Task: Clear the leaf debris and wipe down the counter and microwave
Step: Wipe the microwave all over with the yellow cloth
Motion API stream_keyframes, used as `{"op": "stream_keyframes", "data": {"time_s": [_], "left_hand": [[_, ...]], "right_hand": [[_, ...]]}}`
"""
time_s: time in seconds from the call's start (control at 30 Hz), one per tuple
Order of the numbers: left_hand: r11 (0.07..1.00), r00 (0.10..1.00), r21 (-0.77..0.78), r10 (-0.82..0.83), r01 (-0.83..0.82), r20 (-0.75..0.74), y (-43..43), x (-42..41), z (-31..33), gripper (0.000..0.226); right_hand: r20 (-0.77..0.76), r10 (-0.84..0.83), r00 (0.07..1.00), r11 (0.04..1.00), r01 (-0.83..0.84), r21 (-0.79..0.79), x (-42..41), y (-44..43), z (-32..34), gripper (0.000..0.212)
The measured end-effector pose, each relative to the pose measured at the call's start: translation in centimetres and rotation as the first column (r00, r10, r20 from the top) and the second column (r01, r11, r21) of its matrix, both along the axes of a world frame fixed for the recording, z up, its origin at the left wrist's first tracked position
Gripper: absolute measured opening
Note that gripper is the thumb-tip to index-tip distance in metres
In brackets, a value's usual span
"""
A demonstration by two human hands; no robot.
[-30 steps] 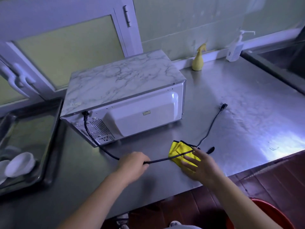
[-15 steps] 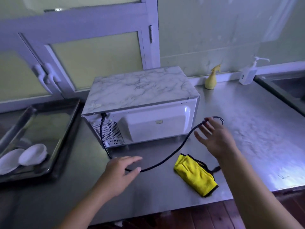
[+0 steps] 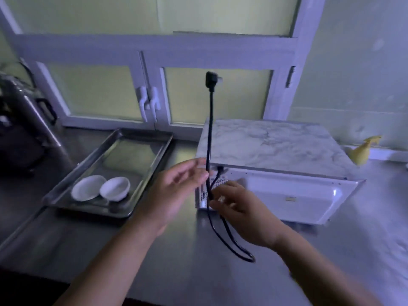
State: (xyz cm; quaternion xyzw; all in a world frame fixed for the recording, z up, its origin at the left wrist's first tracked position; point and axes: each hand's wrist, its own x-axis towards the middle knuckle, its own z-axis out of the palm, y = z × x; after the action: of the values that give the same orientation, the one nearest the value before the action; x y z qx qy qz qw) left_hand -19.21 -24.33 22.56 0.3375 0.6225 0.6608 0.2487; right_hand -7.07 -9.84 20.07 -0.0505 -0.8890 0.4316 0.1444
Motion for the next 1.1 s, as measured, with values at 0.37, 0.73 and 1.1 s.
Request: {"op": "stream_keyframes", "data": {"time_s": [0.37,0.73,1.1], "left_hand": [[0.800,0.664,-0.289,0.598,-0.525,0.449,-17.8,-11.6,-14.3,0.017],[0.636,0.334,-0.494,0.752,-0.593,0.568,-27.8,-19.8,-24.5,0.013],[0.271,0.918,-0.901,0.303,-0.339,-0.255,-26.0,-19.3,-25.9,0.030]], "right_hand": [[0.518,0.336,0.786,0.904,-0.423,0.056,-16.9,-13.1,-11.0,0.021],[0.640,0.236,0.731,0.972,-0.185,-0.147,-22.6,-16.9,-16.9,0.014],[0.627,-0.009,0.779,0.886,0.297,-0.357,-16.9,-14.7,-18.3,0.013]]}}
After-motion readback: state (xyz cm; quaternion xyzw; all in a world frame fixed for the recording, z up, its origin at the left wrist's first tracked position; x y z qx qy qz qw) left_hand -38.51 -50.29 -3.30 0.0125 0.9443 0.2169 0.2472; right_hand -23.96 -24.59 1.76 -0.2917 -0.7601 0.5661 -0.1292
